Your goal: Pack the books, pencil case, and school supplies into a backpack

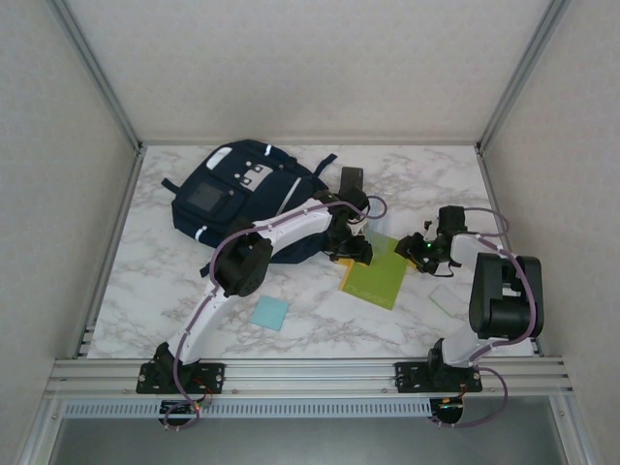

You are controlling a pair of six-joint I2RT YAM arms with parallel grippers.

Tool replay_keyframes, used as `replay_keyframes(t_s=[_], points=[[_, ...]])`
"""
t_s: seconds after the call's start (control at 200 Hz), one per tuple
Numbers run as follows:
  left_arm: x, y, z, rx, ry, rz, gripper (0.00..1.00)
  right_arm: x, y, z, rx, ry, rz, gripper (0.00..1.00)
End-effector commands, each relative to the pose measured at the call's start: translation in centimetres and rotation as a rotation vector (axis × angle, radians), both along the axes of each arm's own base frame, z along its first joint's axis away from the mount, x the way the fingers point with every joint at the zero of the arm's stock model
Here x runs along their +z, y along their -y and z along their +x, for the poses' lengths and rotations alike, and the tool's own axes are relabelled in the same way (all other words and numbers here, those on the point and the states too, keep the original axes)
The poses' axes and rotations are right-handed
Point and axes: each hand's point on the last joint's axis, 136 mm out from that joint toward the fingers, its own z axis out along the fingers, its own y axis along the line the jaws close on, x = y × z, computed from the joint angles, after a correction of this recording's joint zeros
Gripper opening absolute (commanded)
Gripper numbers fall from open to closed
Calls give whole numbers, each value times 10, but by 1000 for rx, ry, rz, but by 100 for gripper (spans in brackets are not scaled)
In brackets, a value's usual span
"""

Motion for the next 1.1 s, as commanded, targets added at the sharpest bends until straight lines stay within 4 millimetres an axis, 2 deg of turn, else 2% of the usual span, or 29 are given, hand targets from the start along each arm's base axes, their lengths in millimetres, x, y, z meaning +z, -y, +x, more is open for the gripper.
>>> replay_keyframes(t_s=[0.0,0.14,0.2,0.27,0.335,0.44,0.566,0.676,0.771,0.846,0.986,1.096], points=[[-4,0,-3,4,-11,-2,55,-5,1,-6,24,-33,-32,42],[-3,-1,-1,10,-10,-3,56,-2,-2,-4,31,-22,-15,20],[0,-1,1,19,-10,-10,56,4,-2,-1,32,-5,-14,13],[9,0,5,33,-11,-32,56,14,0,0,35,13,-28,0],[23,0,10,49,-9,-65,57,25,5,1,32,26,-59,0],[53,0,20,77,3,-137,65,44,15,-2,14,25,-114,0],[89,-4,35,123,17,-239,73,79,27,-4,-33,47,-140,0],[121,-10,53,162,50,-331,76,117,25,-6,-26,102,-135,0],[145,-18,72,201,81,-416,77,151,14,-5,7,171,-78,0],[155,-26,90,243,80,-468,78,175,4,-1,29,219,-22,0],[165,-40,109,280,92,-506,78,213,-18,11,73,305,82,0],[165,-51,119,319,97,-519,78,233,-45,21,126,349,165,0]])
